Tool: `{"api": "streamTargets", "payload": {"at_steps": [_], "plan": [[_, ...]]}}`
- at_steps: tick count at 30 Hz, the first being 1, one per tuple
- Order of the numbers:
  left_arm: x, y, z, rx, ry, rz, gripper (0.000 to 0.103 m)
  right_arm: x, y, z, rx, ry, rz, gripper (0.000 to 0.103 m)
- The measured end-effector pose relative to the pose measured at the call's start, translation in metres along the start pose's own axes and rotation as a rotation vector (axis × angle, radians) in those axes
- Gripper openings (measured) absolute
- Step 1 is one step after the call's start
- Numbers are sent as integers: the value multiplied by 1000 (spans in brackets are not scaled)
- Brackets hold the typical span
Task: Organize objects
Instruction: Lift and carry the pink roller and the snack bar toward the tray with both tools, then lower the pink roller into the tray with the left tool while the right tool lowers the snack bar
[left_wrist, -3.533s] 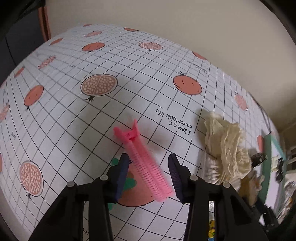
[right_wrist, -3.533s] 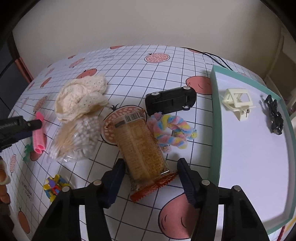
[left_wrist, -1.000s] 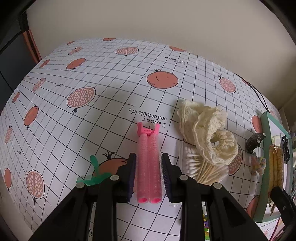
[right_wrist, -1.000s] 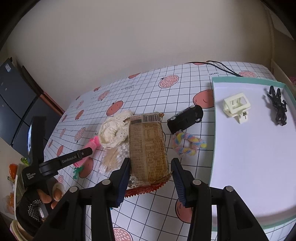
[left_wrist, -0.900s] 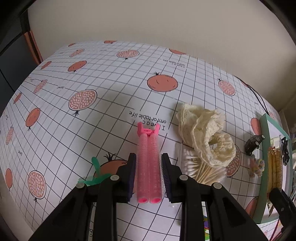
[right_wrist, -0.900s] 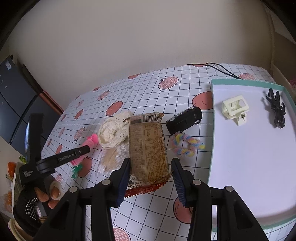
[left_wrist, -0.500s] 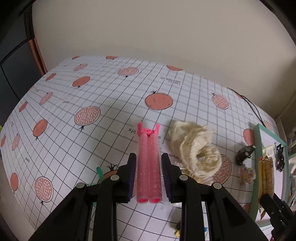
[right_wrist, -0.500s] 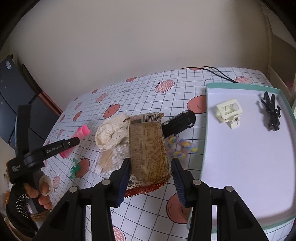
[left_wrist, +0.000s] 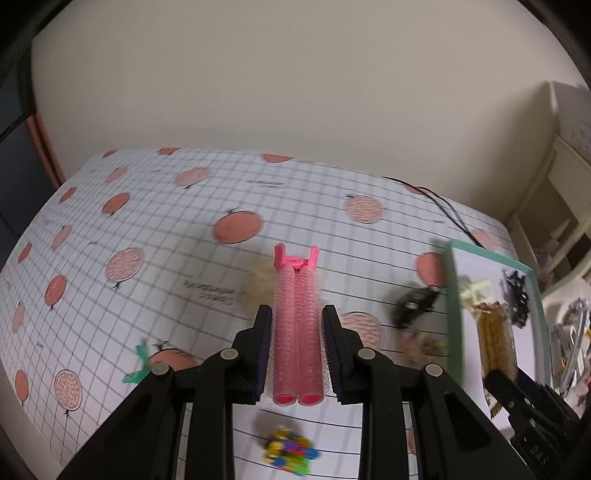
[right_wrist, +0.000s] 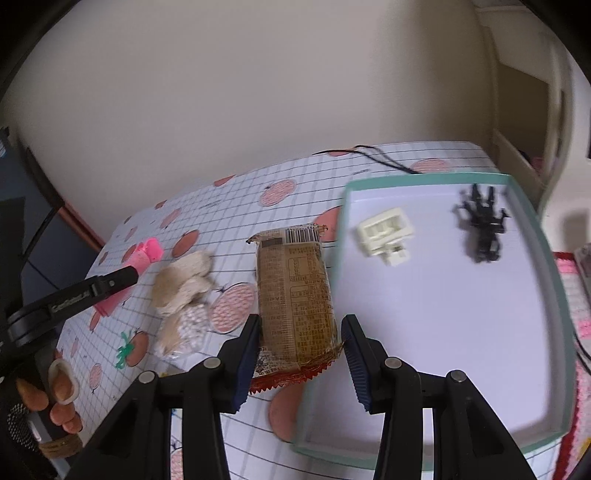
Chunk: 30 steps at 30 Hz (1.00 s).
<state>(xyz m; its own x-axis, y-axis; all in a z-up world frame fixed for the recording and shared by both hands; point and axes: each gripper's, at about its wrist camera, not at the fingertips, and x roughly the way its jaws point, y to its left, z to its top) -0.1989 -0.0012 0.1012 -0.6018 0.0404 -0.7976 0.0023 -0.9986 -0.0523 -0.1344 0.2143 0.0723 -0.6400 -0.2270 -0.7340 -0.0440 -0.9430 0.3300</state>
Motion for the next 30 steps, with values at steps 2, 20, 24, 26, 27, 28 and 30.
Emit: {"api": "streamTargets", "payload": {"at_steps": [2, 20, 24, 26, 27, 28, 30], "plan": [[-3, -17, -1, 29, -4, -21, 28, -3, -10, 1, 14, -9, -14, 47], [3, -154, -37, 240, 59, -243, 28, -31, -117, -4, 160, -50, -210, 47], [8, -172, -45, 279, 68, -259, 28, -27, -129, -6, 164, -39, -251, 47], [15, -182, -49, 302, 73, -263, 28, -22, -132, -6, 161, -32, -267, 47], [18, -185, -50, 308, 78, -266, 28, -20, -134, -7, 163, -30, -273, 47], [20, -187, -51, 309, 83, -269, 28, -18, -136, -6, 169, -29, -278, 47], [27, -193, -53, 313, 96, -276, 28, -16, -138, -6, 174, -30, -278, 47]]}}
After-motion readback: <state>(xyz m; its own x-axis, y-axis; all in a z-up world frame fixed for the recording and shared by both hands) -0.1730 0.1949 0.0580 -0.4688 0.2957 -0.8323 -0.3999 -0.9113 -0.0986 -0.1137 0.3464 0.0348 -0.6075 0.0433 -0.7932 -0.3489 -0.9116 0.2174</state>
